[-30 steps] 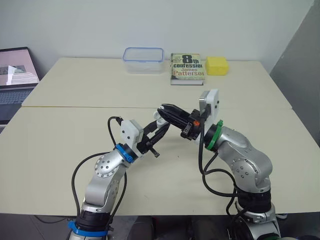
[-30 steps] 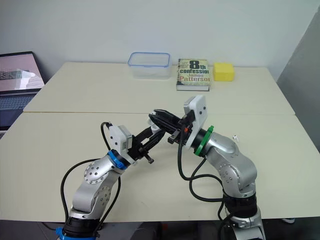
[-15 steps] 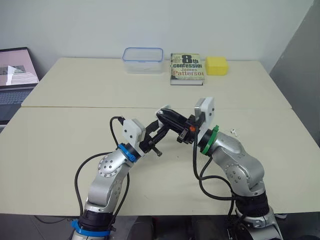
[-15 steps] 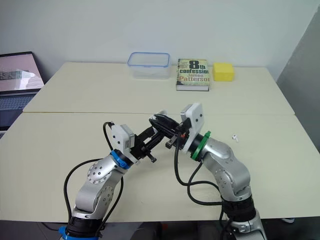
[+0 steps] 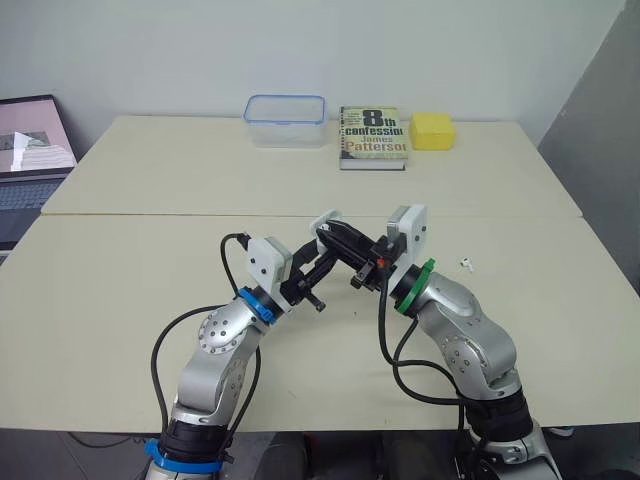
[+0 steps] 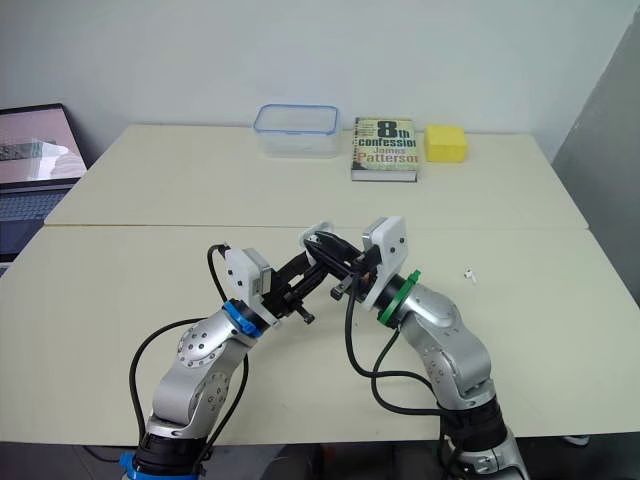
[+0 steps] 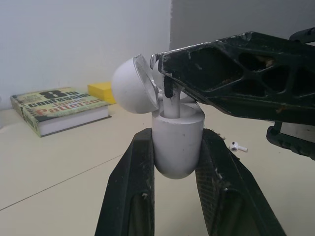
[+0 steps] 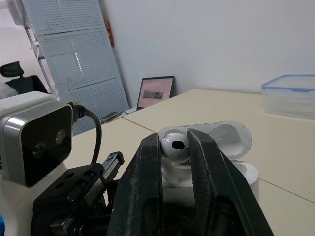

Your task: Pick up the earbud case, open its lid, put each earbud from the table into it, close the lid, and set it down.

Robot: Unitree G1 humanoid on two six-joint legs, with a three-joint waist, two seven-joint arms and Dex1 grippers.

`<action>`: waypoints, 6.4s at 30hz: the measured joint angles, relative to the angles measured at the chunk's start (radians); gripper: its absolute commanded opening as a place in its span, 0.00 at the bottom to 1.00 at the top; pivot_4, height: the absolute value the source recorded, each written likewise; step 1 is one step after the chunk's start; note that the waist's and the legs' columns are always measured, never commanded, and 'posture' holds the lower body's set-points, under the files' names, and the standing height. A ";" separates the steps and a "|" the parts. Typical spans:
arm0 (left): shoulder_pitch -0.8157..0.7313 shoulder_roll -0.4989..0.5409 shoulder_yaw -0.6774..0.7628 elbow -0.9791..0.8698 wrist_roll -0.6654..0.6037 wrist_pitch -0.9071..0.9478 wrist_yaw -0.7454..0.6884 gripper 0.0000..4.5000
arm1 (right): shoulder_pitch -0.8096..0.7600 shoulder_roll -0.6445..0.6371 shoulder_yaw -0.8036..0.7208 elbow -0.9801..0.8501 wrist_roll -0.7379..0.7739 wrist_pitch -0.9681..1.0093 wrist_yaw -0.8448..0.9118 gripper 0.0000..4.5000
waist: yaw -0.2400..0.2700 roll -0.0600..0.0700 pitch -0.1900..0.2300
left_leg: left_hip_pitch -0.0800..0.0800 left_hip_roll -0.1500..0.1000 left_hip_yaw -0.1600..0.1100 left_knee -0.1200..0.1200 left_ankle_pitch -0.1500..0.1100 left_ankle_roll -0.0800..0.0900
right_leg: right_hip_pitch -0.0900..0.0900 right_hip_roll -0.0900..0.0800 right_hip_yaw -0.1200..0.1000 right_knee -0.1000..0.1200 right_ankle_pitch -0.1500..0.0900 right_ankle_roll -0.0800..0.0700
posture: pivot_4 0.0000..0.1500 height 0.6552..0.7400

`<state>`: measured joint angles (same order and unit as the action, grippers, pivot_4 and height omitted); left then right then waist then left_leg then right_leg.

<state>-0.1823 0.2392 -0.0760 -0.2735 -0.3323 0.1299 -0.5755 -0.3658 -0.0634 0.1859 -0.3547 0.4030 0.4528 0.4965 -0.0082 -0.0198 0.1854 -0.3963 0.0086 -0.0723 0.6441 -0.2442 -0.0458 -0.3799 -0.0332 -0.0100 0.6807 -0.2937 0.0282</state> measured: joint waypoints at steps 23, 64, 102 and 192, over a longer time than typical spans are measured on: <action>-0.001 0.000 0.000 -0.001 0.001 0.020 0.037 0.17 | 0.041 -0.016 0.047 -0.034 -0.027 -0.031 -0.043 0.99 | 0.000 0.000 0.000 | 0.000 0.000 0.000 0.000 0.000 0.000 | 0.000 0.000 0.000 0.000 0.000 0.000 | 1.00 1.00; 0.007 0.025 -0.006 0.003 0.001 -0.026 -0.006 0.17 | 0.040 -0.371 -0.278 0.514 -0.236 -0.089 -0.144 0.86 | 0.001 0.001 0.000 | 0.002 0.002 0.010 0.000 0.000 0.000 | 0.001 0.004 0.004 -0.001 0.001 -0.002 | 1.00 1.00; 0.100 0.076 -0.005 -0.123 -0.006 0.038 -0.004 0.17 | 0.349 -1.010 -0.149 0.235 -0.189 -0.377 0.785 0.09 | 0.006 0.003 0.001 | 0.006 0.002 0.010 0.001 0.000 0.000 | 0.006 0.004 0.004 -0.004 -0.002 0.002 | 1.00 1.00; 0.003 0.031 -0.001 -0.033 -0.001 0.013 -0.026 0.17 | -0.165 -0.354 -0.158 -0.163 -0.093 0.023 0.262 0.09 | 0.006 -0.004 -0.002 | 0.003 0.002 0.007 0.000 0.000 -0.001 | 0.003 0.003 0.002 -0.002 0.001 -0.002 | 1.00 1.00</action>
<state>-0.1791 0.2699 -0.0768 -0.3062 -0.3334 0.1434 -0.6019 -0.5310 -0.4171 0.0283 -0.5176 0.3099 0.4758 0.7588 -0.0023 -0.0234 0.1832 -0.3928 0.0111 -0.0649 0.6446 -0.2446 -0.0467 -0.3764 -0.0299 -0.0080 0.6784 -0.2923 0.0260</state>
